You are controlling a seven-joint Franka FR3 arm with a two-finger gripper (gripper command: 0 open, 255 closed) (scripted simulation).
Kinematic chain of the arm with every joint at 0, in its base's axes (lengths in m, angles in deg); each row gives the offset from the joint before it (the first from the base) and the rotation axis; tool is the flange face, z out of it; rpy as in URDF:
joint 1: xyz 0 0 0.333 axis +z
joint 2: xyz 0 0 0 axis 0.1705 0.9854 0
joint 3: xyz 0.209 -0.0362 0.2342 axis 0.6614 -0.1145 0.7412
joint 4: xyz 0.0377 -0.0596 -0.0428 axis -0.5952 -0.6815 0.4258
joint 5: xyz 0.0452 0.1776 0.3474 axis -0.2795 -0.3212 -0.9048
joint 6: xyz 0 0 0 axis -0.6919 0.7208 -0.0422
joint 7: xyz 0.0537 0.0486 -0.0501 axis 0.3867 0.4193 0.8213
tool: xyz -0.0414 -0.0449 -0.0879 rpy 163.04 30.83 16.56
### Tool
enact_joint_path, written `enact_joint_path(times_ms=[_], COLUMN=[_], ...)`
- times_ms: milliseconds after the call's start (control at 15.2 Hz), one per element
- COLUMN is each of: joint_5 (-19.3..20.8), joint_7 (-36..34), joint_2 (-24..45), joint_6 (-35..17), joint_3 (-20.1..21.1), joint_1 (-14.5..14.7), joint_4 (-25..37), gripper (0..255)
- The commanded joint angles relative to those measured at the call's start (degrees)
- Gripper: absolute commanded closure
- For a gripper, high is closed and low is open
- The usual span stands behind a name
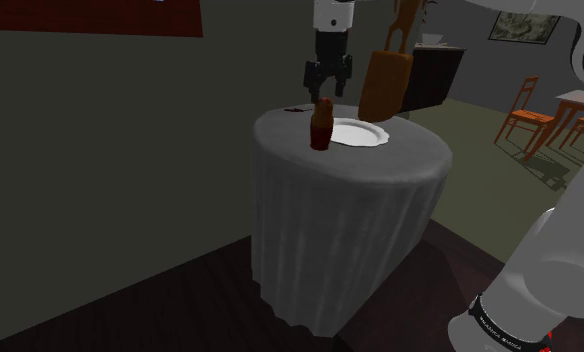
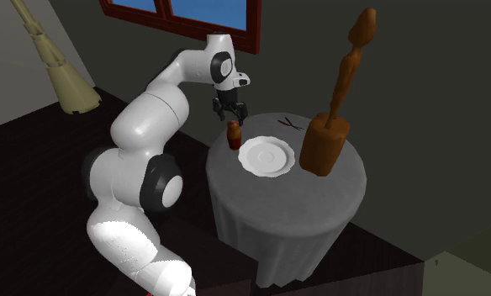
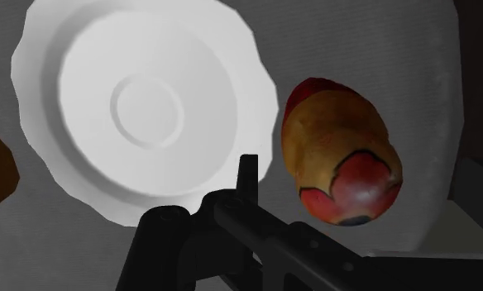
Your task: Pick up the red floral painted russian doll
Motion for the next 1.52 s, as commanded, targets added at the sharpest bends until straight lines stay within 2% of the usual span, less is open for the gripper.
enact_joint_path(times_ms=[0,396,462,1056,1452], joint_5=[0.0,-0.1,-0.1,-0.1,0.1], joint_7=[-0.2,-0.4,-0.5,-0.4,-0.1], joint_2=[-0.1,-1.0,-0.8,-1.0,0.2], joint_6=[-1.4,-5.1,-5.1,-5.1,-0.2], joint_3=[0.0,-0.1,-0.1,-0.1,0.0], joint_1=[0.0,-0.1,-0.1,-0.1,0.0], joint_4=[-1.5,-6.1,-5.9,-6.1,0.0], gripper=[0,0,255,255,255])
